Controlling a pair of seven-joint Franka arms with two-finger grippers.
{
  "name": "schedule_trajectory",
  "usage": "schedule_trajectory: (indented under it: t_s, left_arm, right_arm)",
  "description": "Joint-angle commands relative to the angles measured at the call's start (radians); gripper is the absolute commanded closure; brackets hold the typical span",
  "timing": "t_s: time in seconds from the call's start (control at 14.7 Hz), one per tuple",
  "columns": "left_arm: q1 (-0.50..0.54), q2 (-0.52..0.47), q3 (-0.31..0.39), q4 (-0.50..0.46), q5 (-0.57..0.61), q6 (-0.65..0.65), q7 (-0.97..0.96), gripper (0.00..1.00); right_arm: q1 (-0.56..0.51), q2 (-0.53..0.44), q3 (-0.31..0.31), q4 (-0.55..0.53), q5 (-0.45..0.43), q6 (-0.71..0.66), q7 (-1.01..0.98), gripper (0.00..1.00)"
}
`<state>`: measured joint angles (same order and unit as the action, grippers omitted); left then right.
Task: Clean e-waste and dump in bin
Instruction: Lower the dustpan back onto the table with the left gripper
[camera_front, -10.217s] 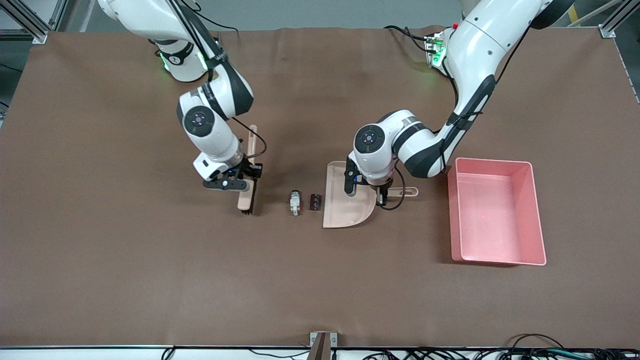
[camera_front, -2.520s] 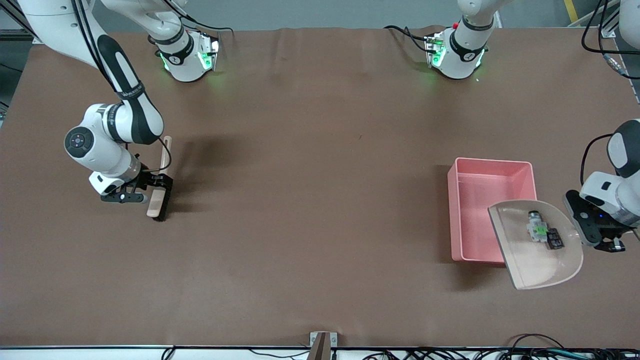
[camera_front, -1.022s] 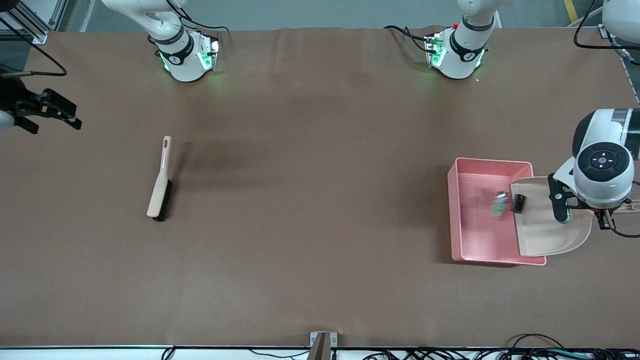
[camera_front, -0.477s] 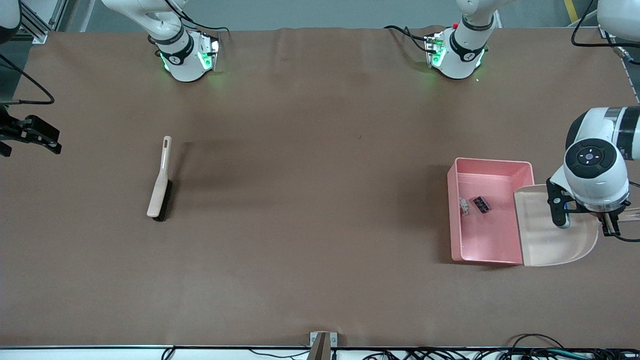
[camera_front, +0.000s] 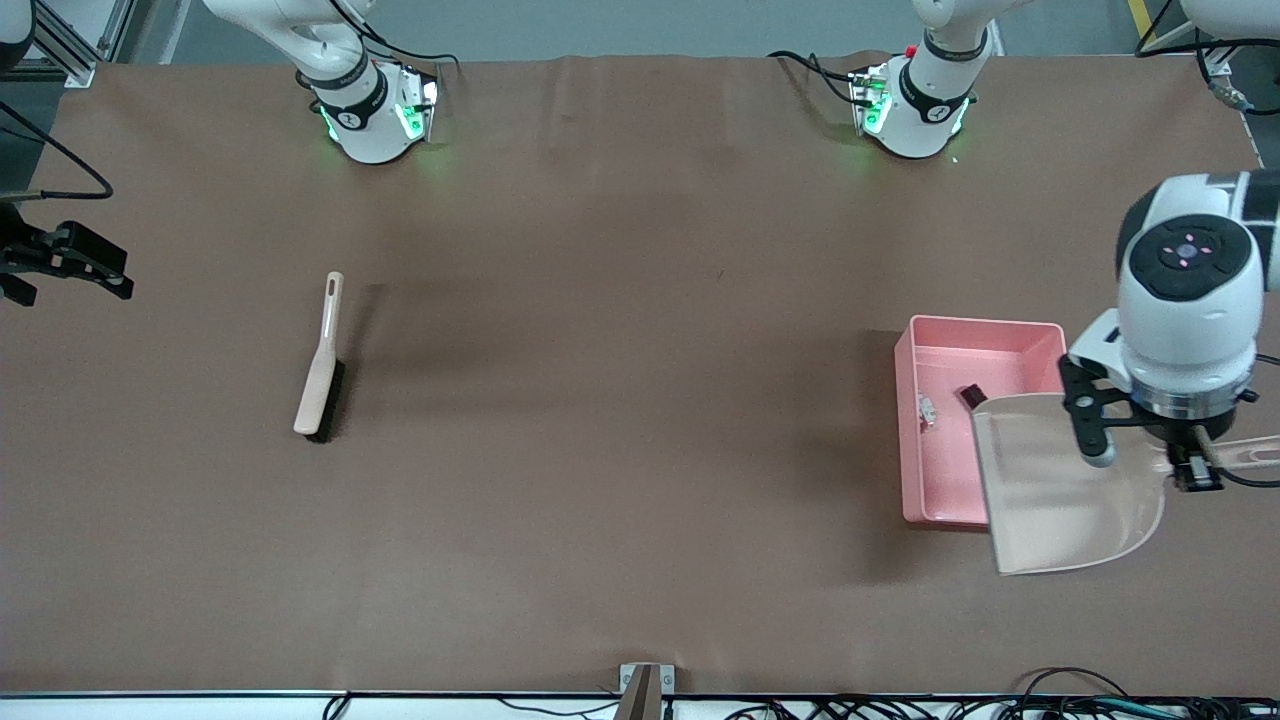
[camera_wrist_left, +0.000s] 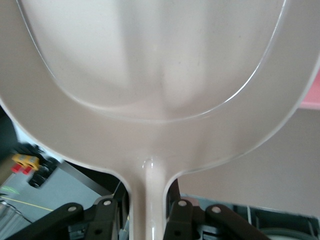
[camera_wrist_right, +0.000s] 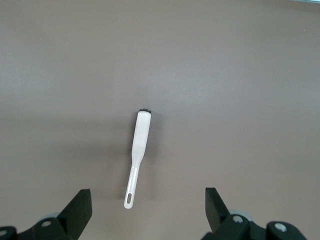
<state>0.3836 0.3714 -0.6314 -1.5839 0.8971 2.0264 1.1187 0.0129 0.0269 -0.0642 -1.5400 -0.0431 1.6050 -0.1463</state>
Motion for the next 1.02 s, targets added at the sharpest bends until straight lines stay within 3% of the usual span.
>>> schedule_trajectory:
  t_s: [0.0, 0.54, 0.75, 0.95]
  left_arm:
    - [-0.082, 0.024, -0.028, 0.015, -0.018, -0.020, -0.075, 0.96]
    - [-0.391, 0.142, -0.025, 0.013, -0.056, -0.052, -0.361, 0.95]
    - [-0.393, 0.254, -0.027, 0.013, -0.156, -0.057, -0.370, 0.95]
    - [-0.416, 0.296, -0.027, -0.017, -0.165, -0.060, -0.382, 0.95]
  right_arm:
    - [-0.014, -0.013, 0.003, 0.008, 0.020, -0.014, -0.002, 0.00]
    - [-0.048, -0.042, 0.017, -0.005, 0.069, -0.030, 0.051, 0.00]
    - [-0.042, -0.042, 0.018, -0.005, 0.069, -0.068, 0.113, 0.00]
    - [-0.033, -0.039, 0.017, 0.009, 0.051, -0.057, 0.110, 0.00]
